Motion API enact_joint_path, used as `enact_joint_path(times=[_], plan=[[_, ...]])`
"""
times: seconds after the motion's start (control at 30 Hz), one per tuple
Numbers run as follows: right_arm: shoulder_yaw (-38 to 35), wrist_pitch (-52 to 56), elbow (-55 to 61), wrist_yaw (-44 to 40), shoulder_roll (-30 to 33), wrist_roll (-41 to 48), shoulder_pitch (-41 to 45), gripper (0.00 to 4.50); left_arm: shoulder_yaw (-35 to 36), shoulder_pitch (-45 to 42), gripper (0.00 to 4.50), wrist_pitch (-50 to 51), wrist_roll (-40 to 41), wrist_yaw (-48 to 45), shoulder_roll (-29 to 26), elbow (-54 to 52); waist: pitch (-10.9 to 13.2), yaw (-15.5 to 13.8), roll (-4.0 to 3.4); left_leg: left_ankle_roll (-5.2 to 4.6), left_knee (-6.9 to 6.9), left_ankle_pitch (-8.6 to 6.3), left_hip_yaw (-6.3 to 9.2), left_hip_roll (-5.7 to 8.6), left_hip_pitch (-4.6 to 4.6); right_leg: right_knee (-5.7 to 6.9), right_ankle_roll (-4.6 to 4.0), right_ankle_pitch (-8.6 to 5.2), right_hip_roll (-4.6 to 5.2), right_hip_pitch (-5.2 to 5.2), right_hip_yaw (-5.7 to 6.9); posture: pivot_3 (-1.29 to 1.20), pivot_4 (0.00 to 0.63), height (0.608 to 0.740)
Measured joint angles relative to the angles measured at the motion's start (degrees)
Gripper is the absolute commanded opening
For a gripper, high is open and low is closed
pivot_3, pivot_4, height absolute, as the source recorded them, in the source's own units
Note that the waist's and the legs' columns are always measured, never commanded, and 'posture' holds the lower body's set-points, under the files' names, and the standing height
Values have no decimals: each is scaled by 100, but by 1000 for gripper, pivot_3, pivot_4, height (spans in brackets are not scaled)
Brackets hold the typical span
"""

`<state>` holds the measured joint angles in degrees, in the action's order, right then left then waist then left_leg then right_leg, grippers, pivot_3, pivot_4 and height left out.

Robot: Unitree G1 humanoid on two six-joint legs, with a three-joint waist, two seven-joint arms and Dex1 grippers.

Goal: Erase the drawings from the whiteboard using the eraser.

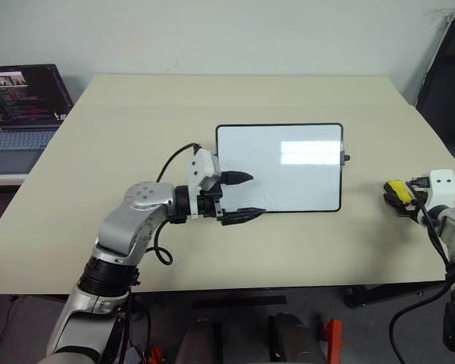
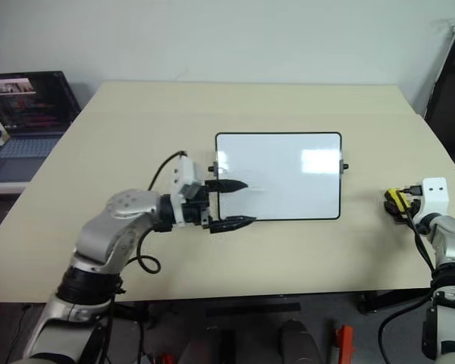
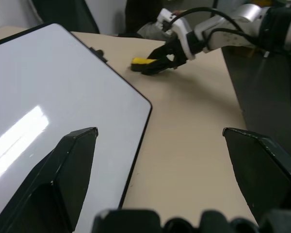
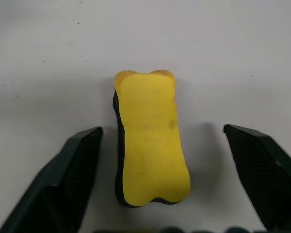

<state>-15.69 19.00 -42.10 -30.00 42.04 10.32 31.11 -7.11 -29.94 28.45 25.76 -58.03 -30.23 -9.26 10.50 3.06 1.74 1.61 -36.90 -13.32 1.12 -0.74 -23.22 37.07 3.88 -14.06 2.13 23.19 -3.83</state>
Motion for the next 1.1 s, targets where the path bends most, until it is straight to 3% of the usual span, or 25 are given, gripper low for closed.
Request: enact_joint_path(times=[0.23,0.37,0.5,0.7,1.1], plan=[[-532,-109,2009,174,-202,405,-469,4469,1458,355,4500,-323,-60,754,-527,409,1,40,-12,-1,7,-1,2,-7,16,5,-1,0,-11,-2,-8,0,150,740],[-371,-506,2253,140,-878,498,-578,4469,1539,676,4500,-911,-600,1023,-667,1005,0,13,-11,0,3,-1,-7,-3,19,3,4,3,-3,-11,-9,0,150,740],[-288,-902,1831,319,-1221,431,-547,4469,1593,675,4500,-1320,-755,1680,-34,1442,1,-154,-10,0,-7,-1,-6,5,3,0,15,10,12,-5,-4,0,150,740],[-234,-1225,1429,423,-1302,418,-502,4469,1664,359,4500,-2229,-1213,2740,536,2330,0,-143,-10,1,-5,0,-4,5,2,2,13,14,11,-1,-3,0,150,740],[-33,-1625,967,610,-1796,371,-345,4469,1522,-13,4500,-3678,-1790,3634,1342,3899,0,-112,-10,1,-5,0,-11,5,5,4,15,18,10,-1,-9,0,150,740]])
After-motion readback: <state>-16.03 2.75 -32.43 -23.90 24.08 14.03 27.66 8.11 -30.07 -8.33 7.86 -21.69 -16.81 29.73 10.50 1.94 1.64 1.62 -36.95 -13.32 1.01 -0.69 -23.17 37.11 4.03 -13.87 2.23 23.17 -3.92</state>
